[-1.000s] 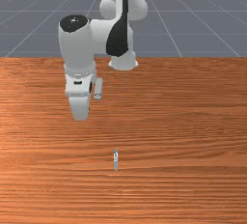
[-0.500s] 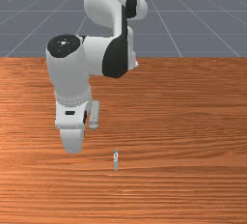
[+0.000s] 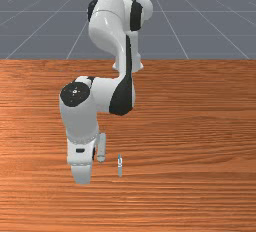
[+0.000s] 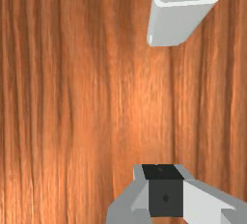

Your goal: Rotate the USB body for 90 degree with plug right ward

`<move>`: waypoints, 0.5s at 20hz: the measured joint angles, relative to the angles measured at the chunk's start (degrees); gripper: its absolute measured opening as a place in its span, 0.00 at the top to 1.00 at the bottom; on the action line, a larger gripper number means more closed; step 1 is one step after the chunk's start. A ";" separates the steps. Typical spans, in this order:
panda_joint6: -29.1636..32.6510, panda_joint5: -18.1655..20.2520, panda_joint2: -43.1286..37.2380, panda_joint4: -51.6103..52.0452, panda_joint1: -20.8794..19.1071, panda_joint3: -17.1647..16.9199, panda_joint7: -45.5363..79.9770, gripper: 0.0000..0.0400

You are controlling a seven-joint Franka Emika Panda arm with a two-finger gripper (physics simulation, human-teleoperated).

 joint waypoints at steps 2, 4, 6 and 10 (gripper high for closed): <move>0.70 0.00 -0.49 -1.48 0.45 0.00 0.64 1.00; 0.79 -0.01 -0.76 -2.02 1.06 0.07 1.30 1.00; 3.22 0.40 -2.35 -5.24 2.01 0.05 3.64 1.00; 3.97 0.52 -3.24 -6.90 4.12 0.24 6.44 1.00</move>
